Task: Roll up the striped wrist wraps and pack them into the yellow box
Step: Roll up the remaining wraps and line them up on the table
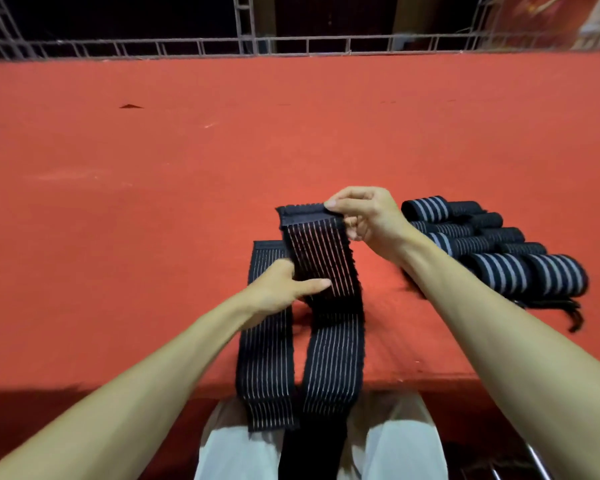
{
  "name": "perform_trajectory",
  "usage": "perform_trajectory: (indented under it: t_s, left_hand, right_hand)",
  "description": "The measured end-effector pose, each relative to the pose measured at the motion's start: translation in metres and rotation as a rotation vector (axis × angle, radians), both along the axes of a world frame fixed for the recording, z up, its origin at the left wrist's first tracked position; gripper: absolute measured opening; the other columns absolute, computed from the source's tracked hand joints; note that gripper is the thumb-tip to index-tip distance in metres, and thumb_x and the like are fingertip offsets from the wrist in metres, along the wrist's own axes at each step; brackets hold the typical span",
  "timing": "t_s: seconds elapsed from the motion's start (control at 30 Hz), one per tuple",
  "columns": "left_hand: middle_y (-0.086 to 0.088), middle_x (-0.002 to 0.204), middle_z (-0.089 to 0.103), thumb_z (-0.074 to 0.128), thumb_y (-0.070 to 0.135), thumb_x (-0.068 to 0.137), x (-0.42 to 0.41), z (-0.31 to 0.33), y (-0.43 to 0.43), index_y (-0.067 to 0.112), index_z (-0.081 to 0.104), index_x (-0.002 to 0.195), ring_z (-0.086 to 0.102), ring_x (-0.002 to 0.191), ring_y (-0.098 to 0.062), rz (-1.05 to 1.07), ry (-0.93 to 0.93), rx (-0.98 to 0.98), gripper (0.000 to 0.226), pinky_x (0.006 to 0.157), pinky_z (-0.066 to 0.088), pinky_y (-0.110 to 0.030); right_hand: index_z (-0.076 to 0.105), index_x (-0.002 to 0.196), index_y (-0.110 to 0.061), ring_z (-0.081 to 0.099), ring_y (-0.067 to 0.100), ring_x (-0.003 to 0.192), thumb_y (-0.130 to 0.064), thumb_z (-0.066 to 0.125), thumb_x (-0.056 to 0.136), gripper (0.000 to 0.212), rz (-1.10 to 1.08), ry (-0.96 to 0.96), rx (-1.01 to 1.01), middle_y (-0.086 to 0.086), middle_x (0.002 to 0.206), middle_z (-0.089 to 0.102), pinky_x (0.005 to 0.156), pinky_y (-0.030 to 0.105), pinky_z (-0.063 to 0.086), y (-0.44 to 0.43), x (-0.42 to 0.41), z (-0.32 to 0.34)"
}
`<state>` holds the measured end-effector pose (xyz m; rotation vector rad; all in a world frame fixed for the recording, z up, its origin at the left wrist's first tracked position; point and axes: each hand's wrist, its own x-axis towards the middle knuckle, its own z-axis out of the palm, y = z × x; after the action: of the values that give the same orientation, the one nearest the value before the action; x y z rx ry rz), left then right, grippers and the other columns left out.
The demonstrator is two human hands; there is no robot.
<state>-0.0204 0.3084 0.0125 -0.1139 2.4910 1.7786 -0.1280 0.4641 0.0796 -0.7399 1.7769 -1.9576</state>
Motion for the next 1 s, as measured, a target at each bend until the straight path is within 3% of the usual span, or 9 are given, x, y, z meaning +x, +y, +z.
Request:
perform_trajectory:
  t_s: [0.13,0.23,0.37,0.5,0.57,0.7,0.83,0.93,1.0]
  left_hand:
    - [-0.011,0.096,0.064,0.066,0.026,0.09,0.033,0.037,0.002,0.004,0.062,0.104,0.054,0.087,-0.028,-0.111,-0.006,0.197,0.027,0.073,0.043,-0.038]
    - [-0.005,0.102,0.07,0.066,0.022,0.085,0.059,0.06,0.001,0.007,0.063,0.107,0.065,0.096,-0.022,-0.148,-0.021,0.308,0.027,0.085,0.053,-0.038]
    - [-0.011,0.105,0.07,0.066,0.02,0.083,0.08,0.067,-0.003,-0.001,0.059,0.116,0.068,0.092,-0.02,-0.113,-0.038,0.401,0.04,0.082,0.057,-0.032]
    - [-0.022,0.122,0.064,0.07,0.02,0.081,0.092,0.046,-0.011,-0.009,0.052,0.126,0.063,0.107,-0.031,-0.114,-0.161,0.345,0.057,0.1,0.048,-0.048]
    - [-0.022,0.124,0.062,0.071,0.02,0.082,0.096,0.033,-0.018,-0.007,0.053,0.126,0.061,0.111,-0.033,-0.123,-0.223,0.267,0.054,0.105,0.042,-0.053]
    - [-0.012,0.115,0.069,0.069,0.026,0.085,0.094,0.015,-0.035,0.004,0.058,0.122,0.063,0.103,-0.028,-0.171,-0.24,0.168,0.044,0.09,0.049,-0.042]
    - [-0.004,0.114,0.069,0.075,0.046,0.075,0.079,0.007,-0.046,0.013,0.053,0.131,0.068,0.096,-0.016,0.138,-0.087,0.322,0.068,0.084,0.051,-0.032]
    - [-0.006,0.082,0.067,0.069,0.02,0.087,0.063,-0.001,-0.057,0.003,0.061,0.115,0.061,0.064,-0.013,0.421,0.117,0.302,0.033,0.059,0.052,-0.024]
    - [-0.004,0.068,0.065,0.067,0.009,0.089,0.053,-0.009,-0.064,0.0,0.064,0.104,0.059,0.056,-0.012,0.488,0.165,0.242,0.018,0.052,0.051,-0.022]
  right_hand:
    - [0.063,0.073,-0.011,0.037,0.006,0.041,-0.008,0.063,0.086,0.014,-0.069,-0.123,-0.157,-0.001,0.055,0.05,0.037,0.017,0.024,-0.009,0.019,0.019]
    - [0.066,0.072,-0.013,0.037,0.014,0.049,-0.013,0.071,0.081,0.011,-0.175,0.014,0.028,0.012,0.07,0.046,0.041,0.019,0.022,-0.018,0.034,0.023]
    - [0.064,0.08,-0.008,0.039,0.014,0.047,-0.011,0.068,0.086,0.008,-0.205,0.025,0.018,0.01,0.068,0.049,0.04,0.021,0.029,-0.022,0.045,0.024]
    - [0.064,0.079,-0.007,0.049,0.012,0.049,-0.008,0.068,0.087,0.009,-0.195,0.076,0.207,0.008,0.069,0.058,0.043,0.023,0.044,-0.018,0.055,0.007]
    - [0.064,0.081,-0.005,0.052,0.013,0.052,-0.007,0.069,0.088,0.009,-0.189,0.119,0.317,0.008,0.067,0.059,0.046,0.023,0.049,-0.018,0.061,-0.005]
    - [0.063,0.086,-0.001,0.058,0.017,0.058,-0.006,0.069,0.087,0.008,-0.13,0.049,0.277,0.011,0.072,0.063,0.052,0.024,0.053,-0.021,0.066,-0.019]
    - [0.062,0.085,0.0,0.058,0.021,0.065,-0.004,0.07,0.086,0.009,-0.057,-0.026,0.248,0.015,0.076,0.063,0.056,0.025,0.053,-0.03,0.062,-0.027]
    - [0.062,0.083,-0.002,0.058,0.021,0.066,-0.003,0.071,0.084,0.009,-0.019,-0.051,0.259,0.015,0.077,0.063,0.057,0.025,0.053,-0.038,0.058,-0.039]
    - [0.062,0.082,-0.001,0.058,0.021,0.063,-0.002,0.071,0.084,0.009,0.01,-0.086,0.248,0.016,0.076,0.062,0.056,0.025,0.053,-0.045,0.053,-0.048]
